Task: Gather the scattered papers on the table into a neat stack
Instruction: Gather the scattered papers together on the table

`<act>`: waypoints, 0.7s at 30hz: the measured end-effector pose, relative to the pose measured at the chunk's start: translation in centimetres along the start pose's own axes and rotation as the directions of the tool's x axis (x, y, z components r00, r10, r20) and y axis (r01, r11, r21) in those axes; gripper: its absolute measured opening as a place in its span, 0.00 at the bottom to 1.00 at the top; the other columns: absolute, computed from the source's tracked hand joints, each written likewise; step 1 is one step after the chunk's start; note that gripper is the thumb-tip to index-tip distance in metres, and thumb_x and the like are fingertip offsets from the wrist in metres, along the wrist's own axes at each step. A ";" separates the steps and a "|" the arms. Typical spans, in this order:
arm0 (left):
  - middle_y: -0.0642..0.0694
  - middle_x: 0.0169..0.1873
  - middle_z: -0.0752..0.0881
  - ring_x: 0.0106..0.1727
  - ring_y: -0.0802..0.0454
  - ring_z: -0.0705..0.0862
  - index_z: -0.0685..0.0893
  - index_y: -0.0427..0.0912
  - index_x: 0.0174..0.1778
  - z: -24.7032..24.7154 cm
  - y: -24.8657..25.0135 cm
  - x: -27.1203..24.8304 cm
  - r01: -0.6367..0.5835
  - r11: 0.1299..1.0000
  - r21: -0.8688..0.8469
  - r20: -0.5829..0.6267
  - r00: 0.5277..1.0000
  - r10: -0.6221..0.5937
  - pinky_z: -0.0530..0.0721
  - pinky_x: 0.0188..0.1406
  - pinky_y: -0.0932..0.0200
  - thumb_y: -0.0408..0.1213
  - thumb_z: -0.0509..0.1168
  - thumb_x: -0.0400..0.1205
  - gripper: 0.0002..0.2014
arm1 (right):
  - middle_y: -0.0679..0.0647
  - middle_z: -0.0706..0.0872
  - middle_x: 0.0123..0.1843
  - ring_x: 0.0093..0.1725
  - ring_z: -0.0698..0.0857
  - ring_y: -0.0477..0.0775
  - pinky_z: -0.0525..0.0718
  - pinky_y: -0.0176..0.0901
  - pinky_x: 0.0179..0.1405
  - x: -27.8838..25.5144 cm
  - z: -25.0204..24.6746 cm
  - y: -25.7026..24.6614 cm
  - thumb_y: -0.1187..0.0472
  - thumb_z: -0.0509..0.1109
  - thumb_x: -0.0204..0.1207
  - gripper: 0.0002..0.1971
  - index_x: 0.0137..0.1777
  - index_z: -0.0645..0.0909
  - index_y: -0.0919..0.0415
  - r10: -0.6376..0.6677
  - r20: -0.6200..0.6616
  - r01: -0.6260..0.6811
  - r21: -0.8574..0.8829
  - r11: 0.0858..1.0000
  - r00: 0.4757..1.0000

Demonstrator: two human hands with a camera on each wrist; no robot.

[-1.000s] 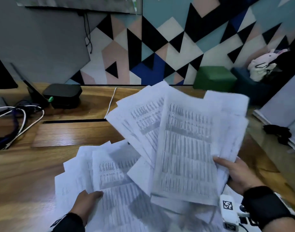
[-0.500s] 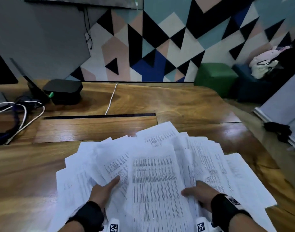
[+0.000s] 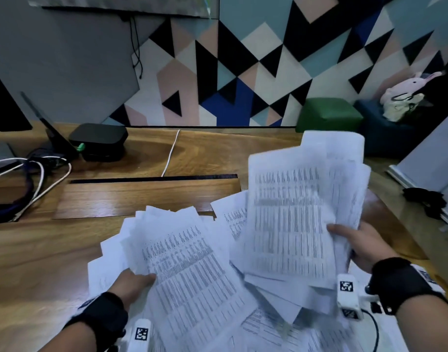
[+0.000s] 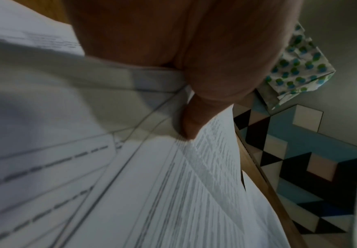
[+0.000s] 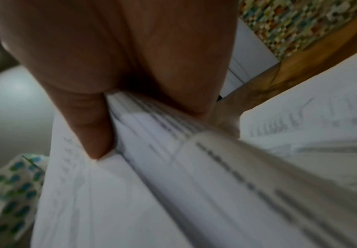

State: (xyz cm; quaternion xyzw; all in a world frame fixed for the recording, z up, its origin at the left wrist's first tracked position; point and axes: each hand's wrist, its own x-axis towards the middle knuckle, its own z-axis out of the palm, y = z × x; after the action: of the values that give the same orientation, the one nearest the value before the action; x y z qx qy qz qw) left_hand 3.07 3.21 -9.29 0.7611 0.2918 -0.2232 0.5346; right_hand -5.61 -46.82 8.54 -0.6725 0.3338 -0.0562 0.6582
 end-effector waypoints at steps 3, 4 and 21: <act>0.32 0.49 0.87 0.42 0.37 0.86 0.78 0.25 0.64 0.7 0.9 0.2 0.032 0.992 0.122 0.055 0.998 -0.039 0.85 0.41 0.54 0.41 0.79 0.61 0.38 | 0.65 0.93 0.50 0.48 0.92 0.64 0.92 0.58 0.46 -0.5 1.9 -1.6 0.74 0.71 0.74 0.11 0.56 0.84 0.70 0.005 0.155 -0.023 0.114 0.993 0.988; 0.32 0.42 0.86 0.36 0.39 0.84 0.79 0.22 0.59 1.2 2.9 -2.8 0.024 0.989 0.144 0.076 0.996 -0.035 0.81 0.34 0.57 0.34 0.77 0.64 0.30 | 0.65 0.93 0.49 0.46 0.93 0.64 0.92 0.57 0.44 -0.6 3.0 -1.4 0.75 0.70 0.74 0.11 0.55 0.84 0.71 0.029 0.205 -0.051 0.103 0.993 0.978; 0.35 0.47 0.92 0.50 0.36 0.90 0.84 0.28 0.61 4.0 3.6 -8.2 0.027 0.990 -0.140 0.194 0.981 0.001 0.84 0.58 0.45 0.32 0.74 0.76 0.19 | 0.71 0.85 0.55 0.58 0.86 0.71 0.82 0.57 0.62 -1.9 10.3 9.0 0.58 0.77 0.72 0.23 0.60 0.80 0.76 0.317 0.142 -0.259 -0.325 0.910 0.938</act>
State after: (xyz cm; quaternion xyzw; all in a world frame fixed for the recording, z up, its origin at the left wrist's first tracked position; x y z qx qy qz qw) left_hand -0.61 -3.15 -2.82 0.6940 0.2587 -0.2781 0.6117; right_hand -5.16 -36.24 -0.39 -0.7104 0.3694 0.1584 0.5777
